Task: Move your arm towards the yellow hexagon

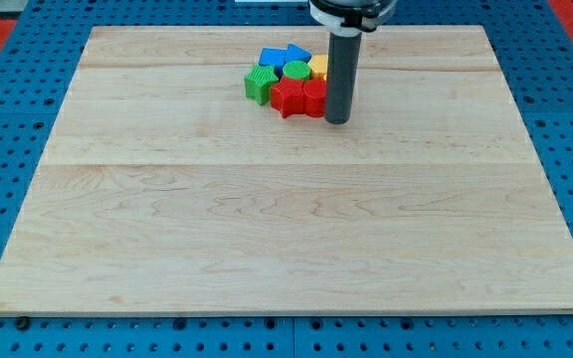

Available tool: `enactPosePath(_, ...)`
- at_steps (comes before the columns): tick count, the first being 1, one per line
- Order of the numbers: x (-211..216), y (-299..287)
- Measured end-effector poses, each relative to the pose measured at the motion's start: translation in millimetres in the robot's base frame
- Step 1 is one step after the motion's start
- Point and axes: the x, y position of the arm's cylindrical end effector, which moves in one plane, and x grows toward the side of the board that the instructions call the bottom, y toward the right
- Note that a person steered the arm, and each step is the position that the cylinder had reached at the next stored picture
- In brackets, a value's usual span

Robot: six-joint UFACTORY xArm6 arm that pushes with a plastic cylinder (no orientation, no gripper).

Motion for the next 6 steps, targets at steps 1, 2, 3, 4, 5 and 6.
enactPosePath(1,11.1,40.5)
enactPosePath(2,-25.0,103.5)
enactPosePath(3,-75.1,103.1)
enactPosePath(4,-95.0,64.4)
enactPosePath(5,-96.7,42.6)
enactPosePath(6,-96.7,29.3)
